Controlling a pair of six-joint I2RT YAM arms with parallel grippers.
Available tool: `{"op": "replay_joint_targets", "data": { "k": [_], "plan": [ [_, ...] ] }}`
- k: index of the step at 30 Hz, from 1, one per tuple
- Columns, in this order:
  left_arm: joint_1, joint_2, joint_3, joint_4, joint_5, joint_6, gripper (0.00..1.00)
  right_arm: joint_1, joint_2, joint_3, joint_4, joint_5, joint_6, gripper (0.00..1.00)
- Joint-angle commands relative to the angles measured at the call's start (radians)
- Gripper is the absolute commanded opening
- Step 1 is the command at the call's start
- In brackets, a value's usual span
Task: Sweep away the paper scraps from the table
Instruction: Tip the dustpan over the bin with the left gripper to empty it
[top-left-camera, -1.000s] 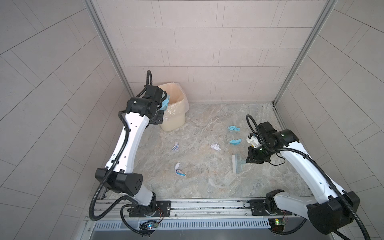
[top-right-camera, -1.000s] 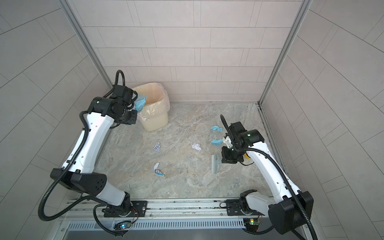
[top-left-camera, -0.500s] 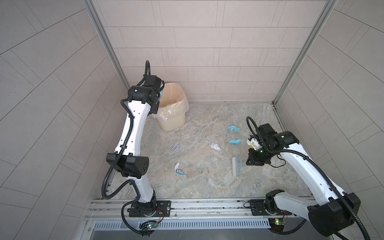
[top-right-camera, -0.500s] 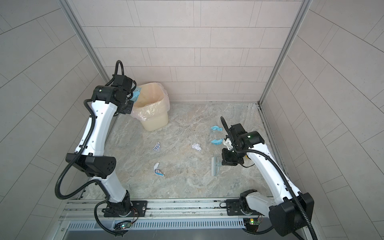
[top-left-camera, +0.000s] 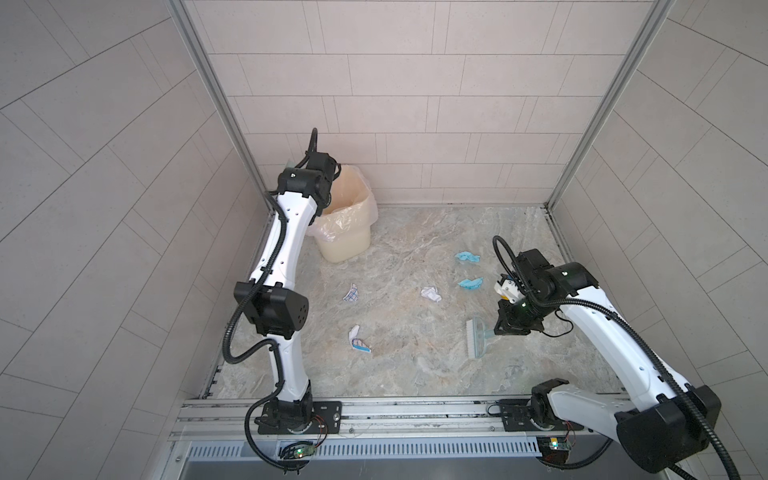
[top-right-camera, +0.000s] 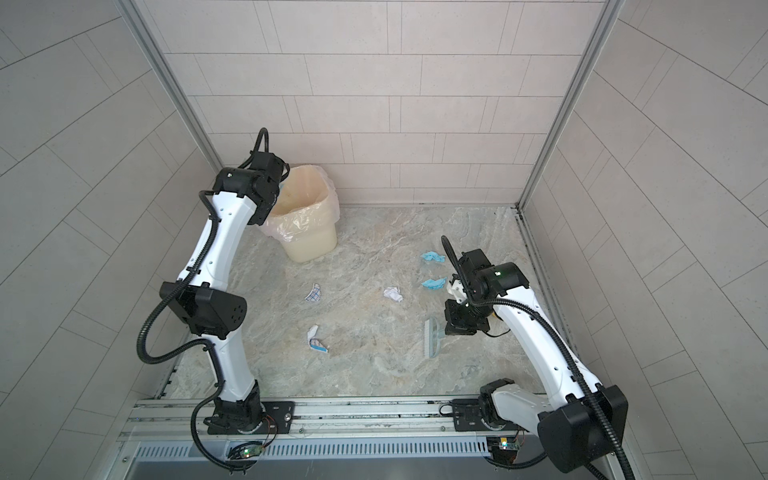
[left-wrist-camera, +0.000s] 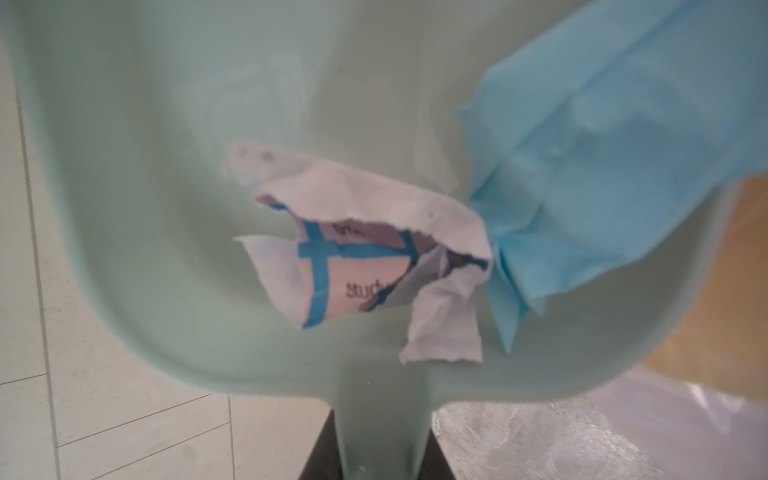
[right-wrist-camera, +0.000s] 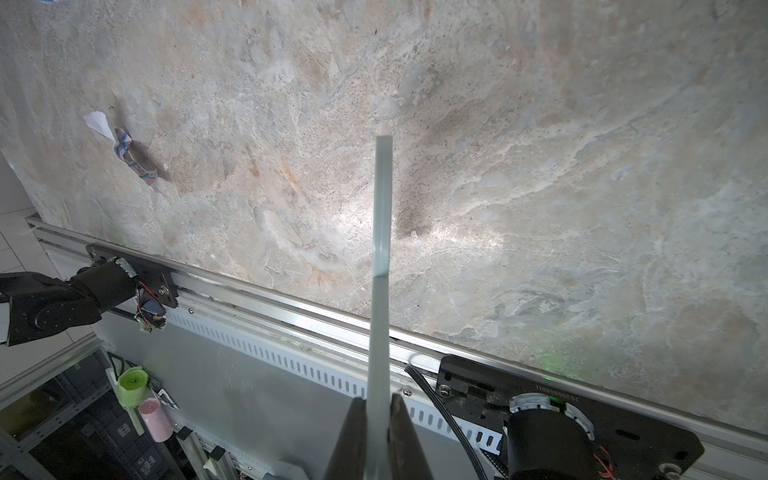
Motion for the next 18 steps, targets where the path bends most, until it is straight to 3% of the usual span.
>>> {"op": "replay_joint_targets", "data": {
  "k": [1,10,18],
  "plan": [
    [-0.038,0.008,-0.014,0.033,-0.161,0.079,0.0,-0.002,0.0,0.011,-0.041,0.002,-0.015,0.0],
    [-0.105,0.018,-0.121,0.226,-0.383,0.325,0.0,-0.002,0.004,0.012,-0.046,0.005,-0.026,0.0],
    [-0.128,-0.087,-0.4,0.814,-0.503,0.883,0.0,-0.001,-0.021,-0.007,-0.046,0.005,-0.028,0.0]
  ]
}}
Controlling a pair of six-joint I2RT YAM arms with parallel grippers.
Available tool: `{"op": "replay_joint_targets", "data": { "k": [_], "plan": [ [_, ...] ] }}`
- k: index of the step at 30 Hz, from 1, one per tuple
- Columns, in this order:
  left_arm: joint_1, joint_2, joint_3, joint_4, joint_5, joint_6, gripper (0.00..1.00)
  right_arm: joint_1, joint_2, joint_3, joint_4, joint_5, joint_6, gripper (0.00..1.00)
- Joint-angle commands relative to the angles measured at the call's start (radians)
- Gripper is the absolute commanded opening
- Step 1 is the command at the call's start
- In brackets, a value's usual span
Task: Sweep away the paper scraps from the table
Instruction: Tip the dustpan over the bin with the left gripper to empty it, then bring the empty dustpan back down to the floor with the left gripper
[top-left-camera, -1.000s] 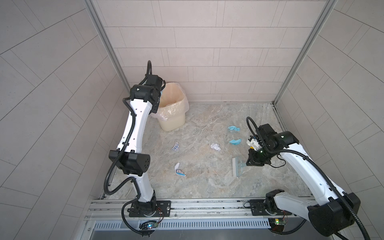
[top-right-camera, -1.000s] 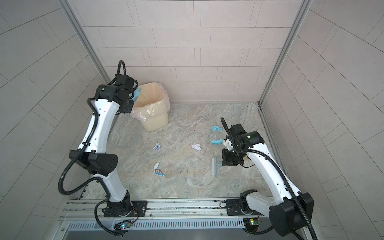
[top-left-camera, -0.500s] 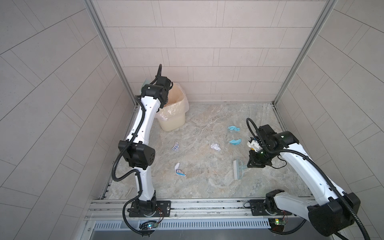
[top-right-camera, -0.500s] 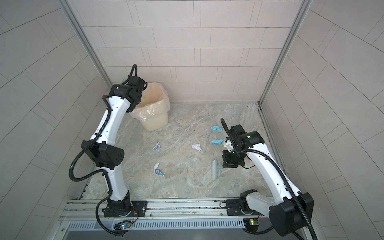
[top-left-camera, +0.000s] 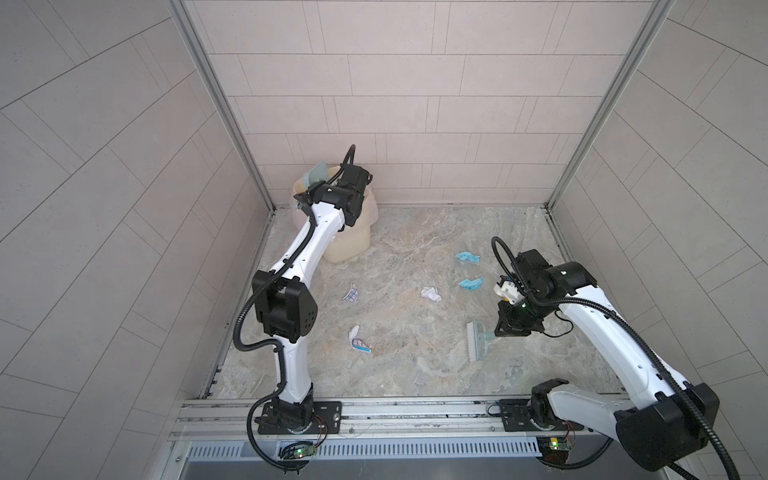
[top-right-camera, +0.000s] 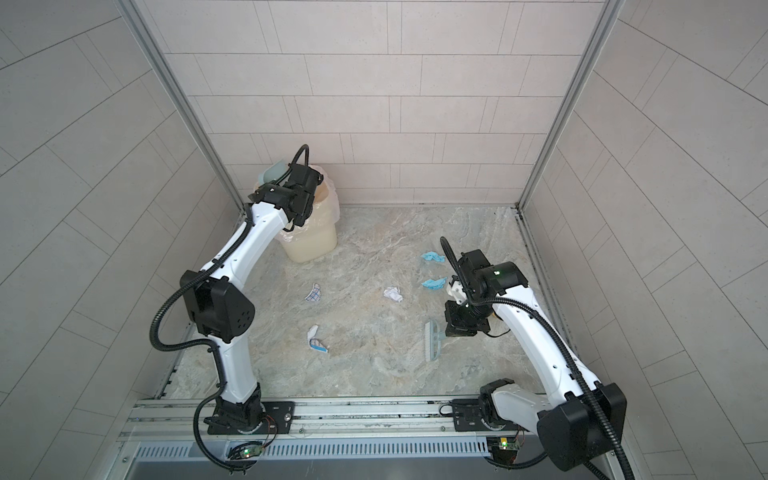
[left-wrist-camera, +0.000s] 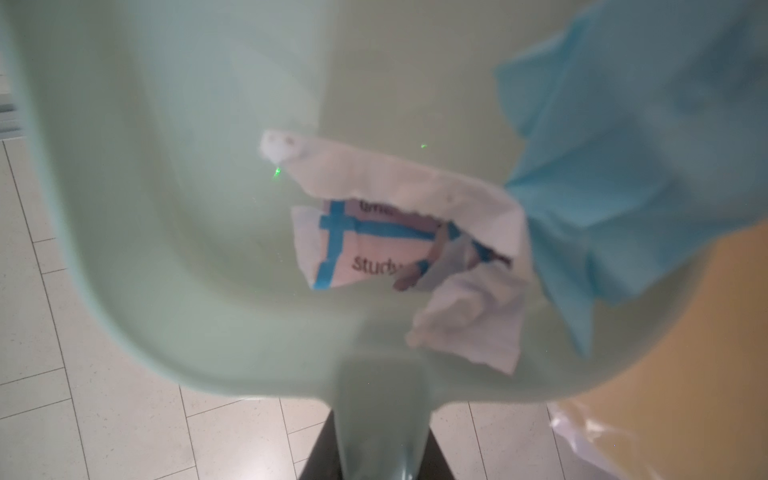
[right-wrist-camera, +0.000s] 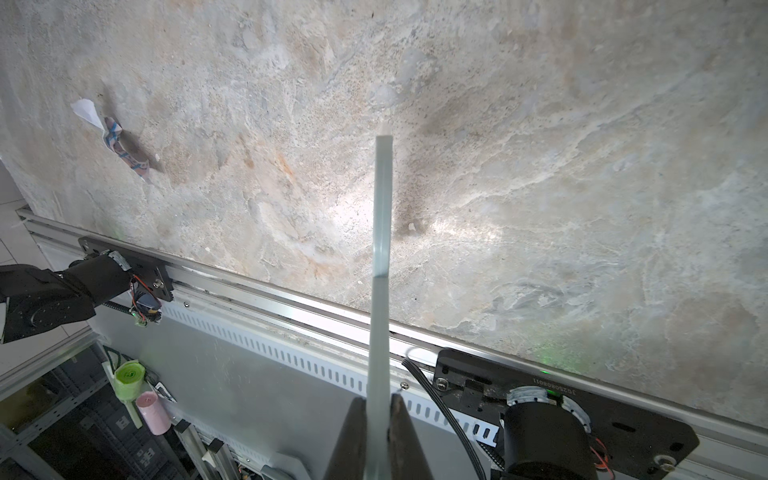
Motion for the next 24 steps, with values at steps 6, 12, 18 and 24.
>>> {"op": "replay_joint_targets", "data": {
  "k": [6,12,18,24],
  "plan": [
    [-0.004,-0.117,-0.193,0.606,-0.088,0.556,0.0,-0.002,-0.024,-0.009,-0.031,0.0,-0.027,0.0],
    [-0.005,-0.119,-0.277,0.89,-0.065,0.793,0.0,-0.002,-0.03,-0.022,-0.023,-0.004,-0.032,0.0],
    [-0.012,-0.149,-0.329,0.963,-0.032,0.86,0.0,-0.004,-0.036,-0.022,-0.031,0.002,-0.038,0.0],
    [-0.012,-0.183,-0.365,0.986,-0.015,0.882,0.0,-0.004,-0.032,-0.027,-0.025,-0.002,-0.043,0.0]
  ]
}}
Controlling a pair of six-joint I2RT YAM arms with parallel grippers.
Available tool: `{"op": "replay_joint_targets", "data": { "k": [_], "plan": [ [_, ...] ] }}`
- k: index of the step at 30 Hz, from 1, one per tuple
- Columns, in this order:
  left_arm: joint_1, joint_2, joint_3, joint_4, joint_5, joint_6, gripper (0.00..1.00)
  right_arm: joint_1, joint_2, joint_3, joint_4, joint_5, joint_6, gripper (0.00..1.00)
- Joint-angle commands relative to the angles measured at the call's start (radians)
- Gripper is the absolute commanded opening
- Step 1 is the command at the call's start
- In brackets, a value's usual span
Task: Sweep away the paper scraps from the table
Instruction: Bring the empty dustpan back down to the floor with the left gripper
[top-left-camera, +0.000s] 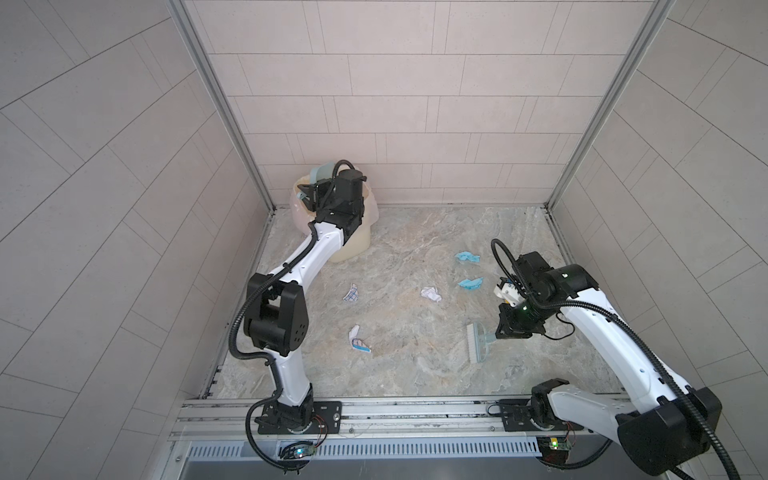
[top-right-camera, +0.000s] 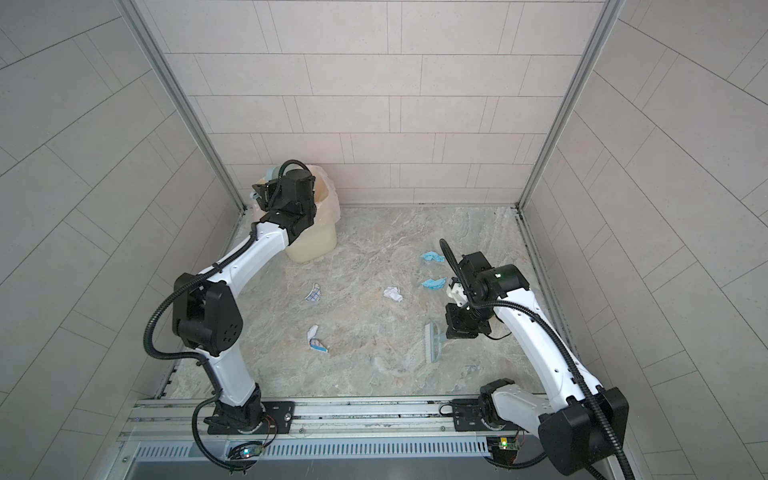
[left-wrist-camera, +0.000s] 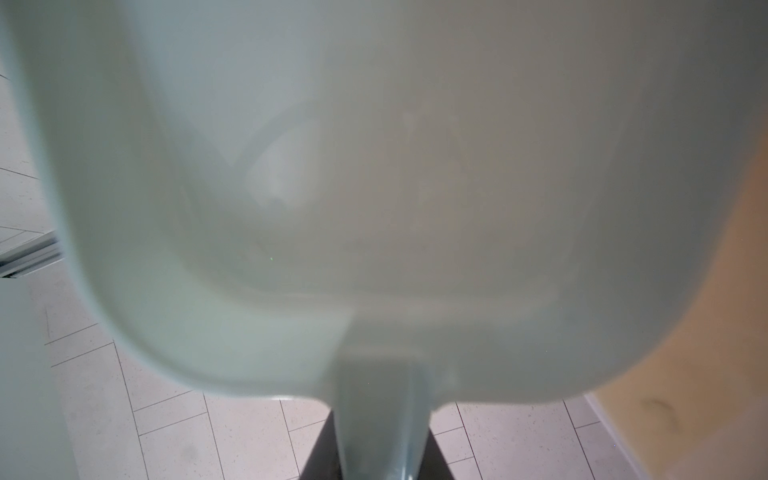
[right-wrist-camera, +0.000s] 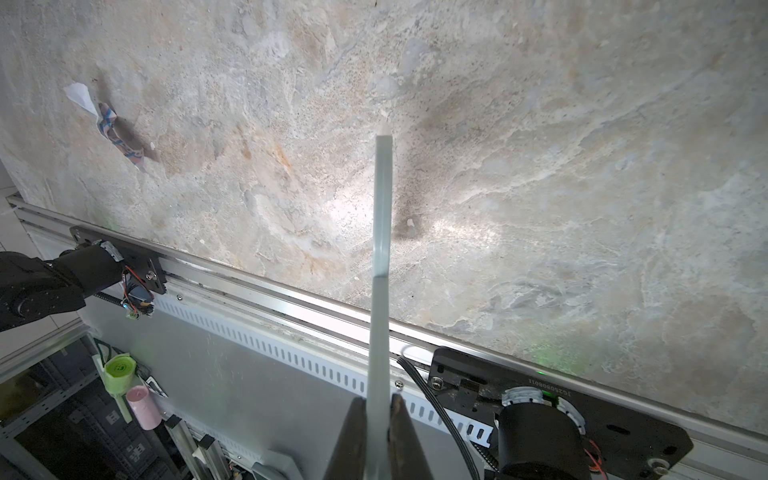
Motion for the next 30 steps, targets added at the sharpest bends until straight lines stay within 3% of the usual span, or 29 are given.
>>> {"op": "replay_joint_targets", "data": {
  "k": [1,10,16,24,30],
  "plan": [
    [-0.003,-0.063,-0.013,0.071,0.018,0.059,0.0,-0.003,-0.014,-0.006,-0.024,-0.002,-0.017,0.0],
    [-0.003,-0.076,-0.032,0.071,0.03,0.063,0.0,-0.005,-0.026,-0.009,-0.023,-0.001,-0.017,0.0],
    [-0.004,-0.08,-0.022,0.008,0.023,-0.025,0.0,-0.006,-0.031,-0.011,-0.015,0.003,-0.012,0.0],
    [-0.029,-0.093,0.226,-0.597,0.11,-0.641,0.0,-0.021,-0.032,-0.003,0.001,0.002,-0.01,0.0],
    [-0.06,-0.121,0.319,-0.88,0.279,-0.917,0.0,-0.031,-0.039,-0.001,0.0,0.001,-0.008,0.0]
  ]
}}
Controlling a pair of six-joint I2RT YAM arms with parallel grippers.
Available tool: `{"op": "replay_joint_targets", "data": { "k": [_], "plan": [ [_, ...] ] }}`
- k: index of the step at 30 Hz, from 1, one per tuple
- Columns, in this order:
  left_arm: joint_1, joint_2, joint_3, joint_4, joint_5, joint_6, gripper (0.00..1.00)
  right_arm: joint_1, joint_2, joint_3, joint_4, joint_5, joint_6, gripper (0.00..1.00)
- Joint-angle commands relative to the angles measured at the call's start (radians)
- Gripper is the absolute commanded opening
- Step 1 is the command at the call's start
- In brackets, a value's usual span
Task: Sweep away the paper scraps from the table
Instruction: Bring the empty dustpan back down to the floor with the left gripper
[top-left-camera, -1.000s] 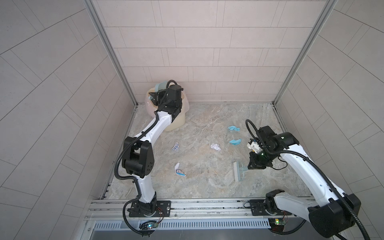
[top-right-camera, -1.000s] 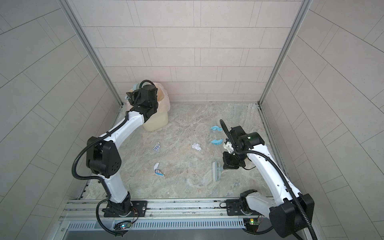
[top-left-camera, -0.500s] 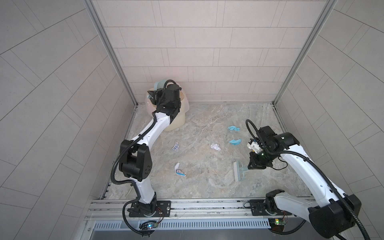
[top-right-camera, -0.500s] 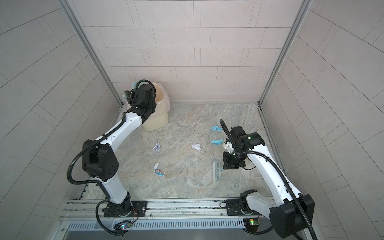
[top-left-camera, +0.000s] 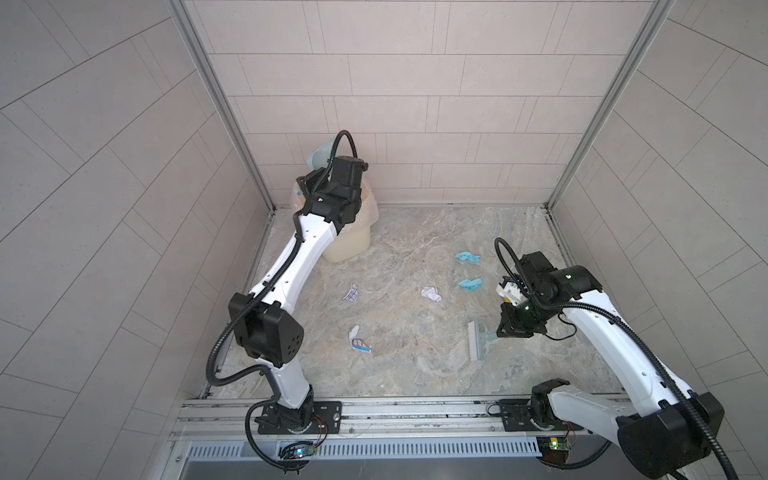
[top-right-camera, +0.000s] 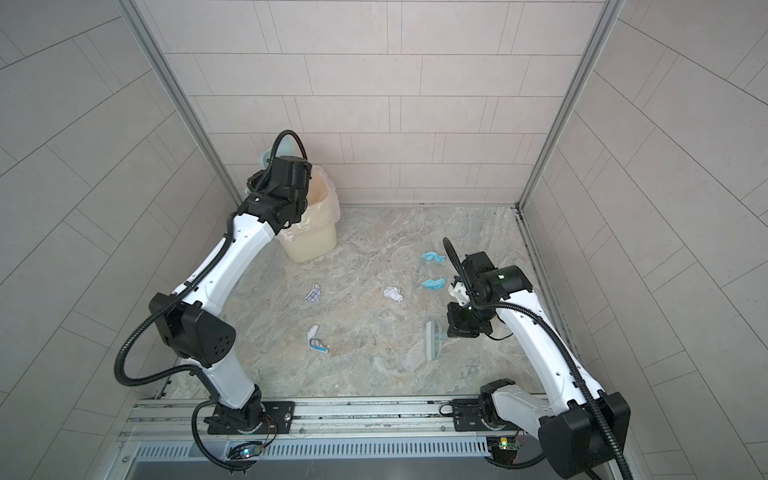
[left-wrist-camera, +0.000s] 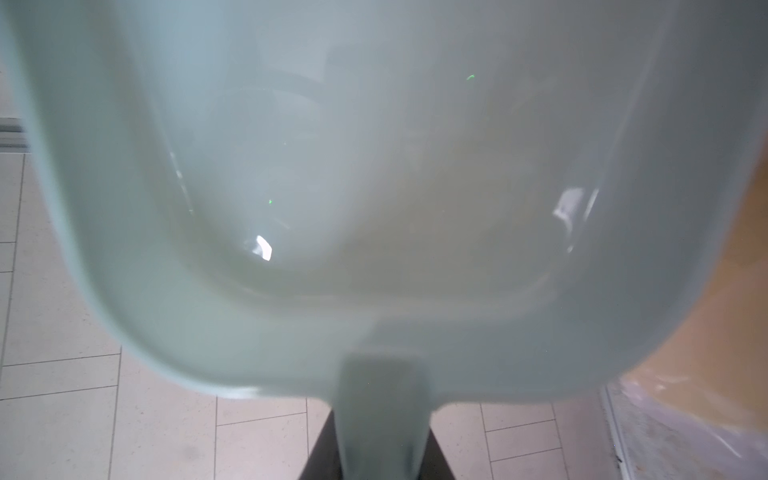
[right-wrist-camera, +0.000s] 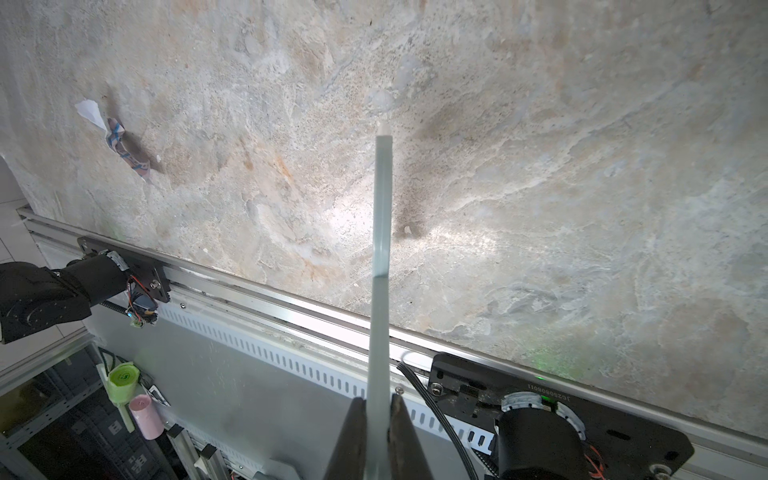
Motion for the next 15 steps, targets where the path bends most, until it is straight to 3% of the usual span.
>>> {"op": "replay_joint_targets", "data": {
  "k": [1,7,15],
  "plan": [
    [-0.016,-0.045,0.042,-0.244,0.12,-0.236,0.0,-0.006,-0.023,0.003,-0.01,0.0,-0.008,0.0],
    [-0.069,-0.089,0.065,-0.394,0.288,-0.358,0.0,-0.014,-0.04,0.003,-0.011,0.006,0.005,0.0],
    [-0.223,-0.137,0.012,-0.528,0.449,-0.502,0.0,-0.029,-0.069,0.005,-0.018,0.027,0.002,0.0]
  ]
}}
